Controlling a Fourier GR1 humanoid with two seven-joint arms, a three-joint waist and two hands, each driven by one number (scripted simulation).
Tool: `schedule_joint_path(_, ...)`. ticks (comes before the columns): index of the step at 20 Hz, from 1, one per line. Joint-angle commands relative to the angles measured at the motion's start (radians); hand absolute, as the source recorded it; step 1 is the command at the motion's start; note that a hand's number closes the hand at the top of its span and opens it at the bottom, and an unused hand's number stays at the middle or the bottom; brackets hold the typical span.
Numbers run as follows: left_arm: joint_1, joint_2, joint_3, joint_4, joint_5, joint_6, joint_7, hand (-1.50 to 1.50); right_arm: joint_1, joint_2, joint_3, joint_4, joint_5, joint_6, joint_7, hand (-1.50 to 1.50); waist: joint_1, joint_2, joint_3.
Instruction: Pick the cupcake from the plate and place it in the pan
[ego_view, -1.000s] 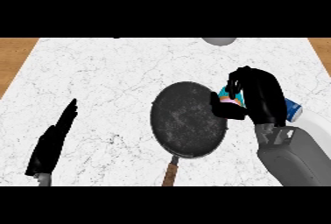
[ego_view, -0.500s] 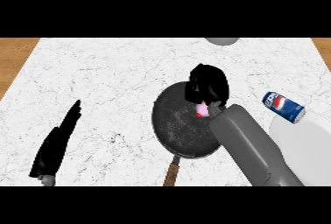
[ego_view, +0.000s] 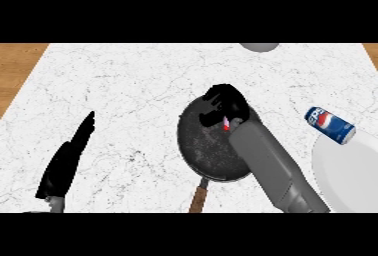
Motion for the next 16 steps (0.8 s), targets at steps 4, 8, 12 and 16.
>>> schedule_joint_path(4,0.002,-0.011,0.003,0.032,0.005,-0.014,-0.025,0.00,-0.032,0.012,-0.008,0.053,-0.230,-0.232,-0.205,-1.50,0.005,-0.003,0.000)
schedule_joint_path(8,-0.020,0.009,0.018,-0.024,-0.005,-0.009,0.033,0.00,-0.004,0.013,-0.032,0.037,-0.311,-0.390,-0.322,-1.50,-0.004,-0.007,0.001)
schedule_joint_path(12,0.043,-0.004,0.000,-0.064,-0.012,-0.005,0.034,0.00,-0.098,0.013,-0.156,0.119,-0.340,-0.486,-0.352,-1.50,-0.012,-0.009,0.000)
schedule_joint_path(16,0.049,0.023,0.069,0.017,0.023,-0.028,-0.022,0.00,-0.045,-0.037,-0.257,0.064,-0.369,-0.504,-0.378,-1.50,-0.053,-0.017,-0.002)
